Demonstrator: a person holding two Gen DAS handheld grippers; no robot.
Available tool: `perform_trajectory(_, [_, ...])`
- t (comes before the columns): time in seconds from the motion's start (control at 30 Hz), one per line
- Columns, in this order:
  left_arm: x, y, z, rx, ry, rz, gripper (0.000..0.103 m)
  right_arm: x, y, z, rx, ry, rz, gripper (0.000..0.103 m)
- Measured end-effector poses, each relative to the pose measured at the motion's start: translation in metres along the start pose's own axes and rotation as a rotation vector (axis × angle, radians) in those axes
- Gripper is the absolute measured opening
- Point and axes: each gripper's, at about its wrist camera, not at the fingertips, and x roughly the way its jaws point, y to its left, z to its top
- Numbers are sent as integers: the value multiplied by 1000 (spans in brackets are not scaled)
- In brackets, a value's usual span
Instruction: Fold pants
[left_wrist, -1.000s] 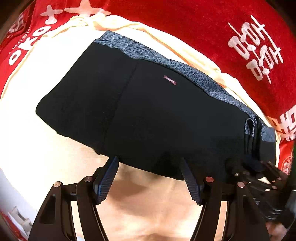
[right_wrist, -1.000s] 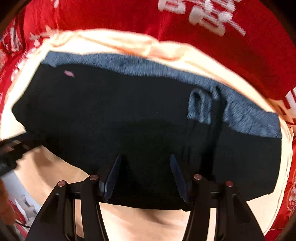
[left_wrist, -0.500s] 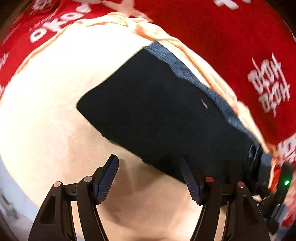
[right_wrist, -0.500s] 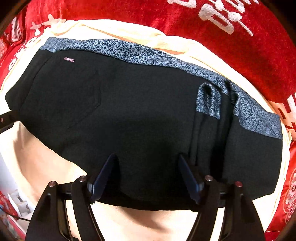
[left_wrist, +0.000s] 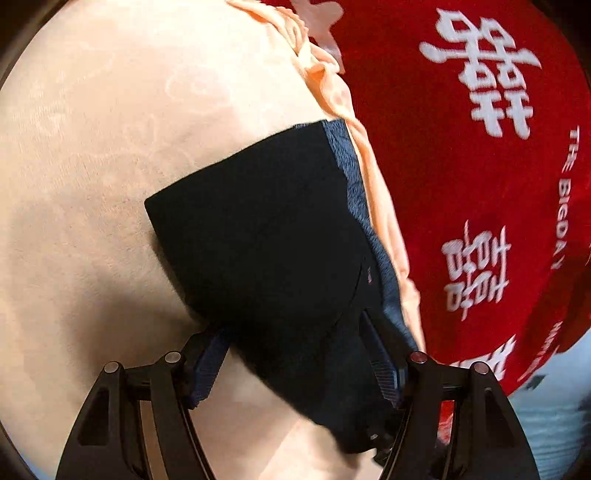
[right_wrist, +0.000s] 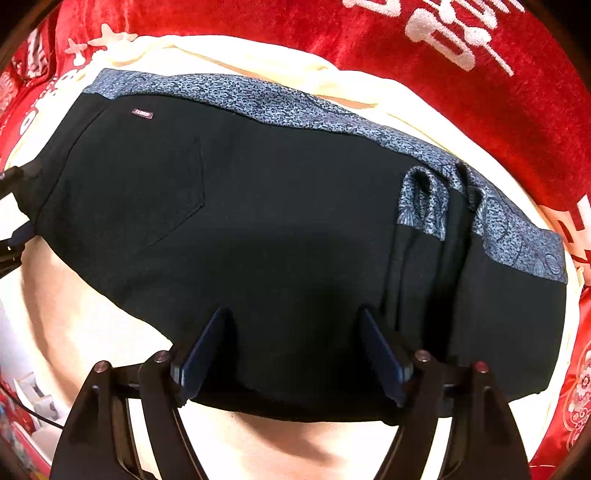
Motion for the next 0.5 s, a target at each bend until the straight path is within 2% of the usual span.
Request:
perform_trajectory(0.07, [0,-5,1,-8,-5,-10,70,0,0,-1,-1,-4,3,80])
perform_trajectory(0.17, [1,-24,0,64,-29,-19,72,0,-3,-8,2,-11,11,80])
perform_trajectory(0.2, [5,-27,0,80,-29,-11,82,-1,-5,-11,2,-12,13,80])
perform_trajectory(0.23, [11,-28,0,74,-25,6,86,-1,-5,-12,0,-12,13,80])
perform_trajectory(0.4, [26,-31,3,34,-44,91,86,-4,-8,-13,-7,-3,20,80])
perform_trajectory(0.47, [28,-41,1,74,-46,176,76,-14,-12,-5,-3,6,39,78])
perform_trajectory(0.5, [28,-46,-1,116,-50,243,58,-21,-15,0,6,-5,54,77])
